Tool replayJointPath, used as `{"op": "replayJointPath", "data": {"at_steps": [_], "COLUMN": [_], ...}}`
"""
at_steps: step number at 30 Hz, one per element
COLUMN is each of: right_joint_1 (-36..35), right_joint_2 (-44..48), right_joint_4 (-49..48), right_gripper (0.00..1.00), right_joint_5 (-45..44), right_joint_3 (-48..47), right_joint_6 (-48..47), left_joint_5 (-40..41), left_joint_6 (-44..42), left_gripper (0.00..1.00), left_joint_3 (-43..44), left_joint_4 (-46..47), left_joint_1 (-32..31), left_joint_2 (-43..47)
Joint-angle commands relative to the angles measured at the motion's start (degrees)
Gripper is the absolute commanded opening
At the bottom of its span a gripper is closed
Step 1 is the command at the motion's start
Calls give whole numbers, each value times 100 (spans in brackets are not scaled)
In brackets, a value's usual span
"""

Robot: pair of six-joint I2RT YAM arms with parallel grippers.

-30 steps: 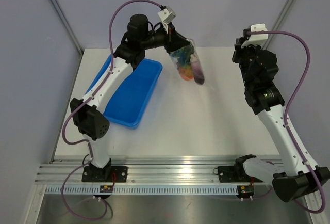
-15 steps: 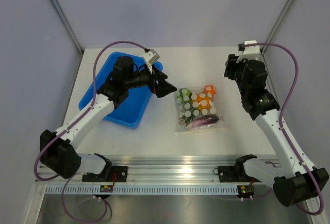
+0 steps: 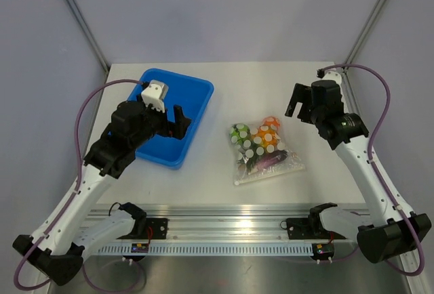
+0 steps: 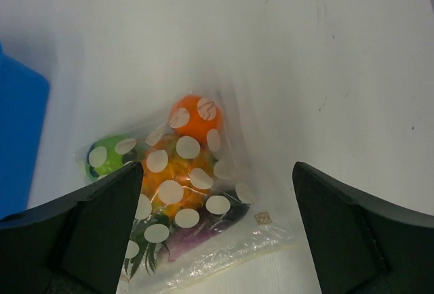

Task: Place the food in the zip-top bag and seal the zipper
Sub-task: Reset both arms

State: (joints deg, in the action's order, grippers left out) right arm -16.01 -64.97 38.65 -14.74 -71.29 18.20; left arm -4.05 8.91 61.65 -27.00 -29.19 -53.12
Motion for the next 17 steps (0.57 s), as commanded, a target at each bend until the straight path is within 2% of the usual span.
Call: {"op": "replayJointPath", "data": {"at_steps": [1,6,17], "right_joint_1": [36,37,28], "right_joint_2": [248,388,565], "right_joint_4": [371,670,397], "right_gripper": [99,99,99], "right_joint_5": [-485,-864,-837], "right_joint_3": [334,396,739], "right_joint_6": [693,905,984], "left_joint_5": [1090,1556,1390], "left_joint_6": [120,287,507], "left_gripper": [99,99,99], "left_joint_3": [-161,-592,-452], "left_joint_4": [-314,116,108], "left_joint_1": [10,10,10], "left_joint_2": [372,864,408]}}
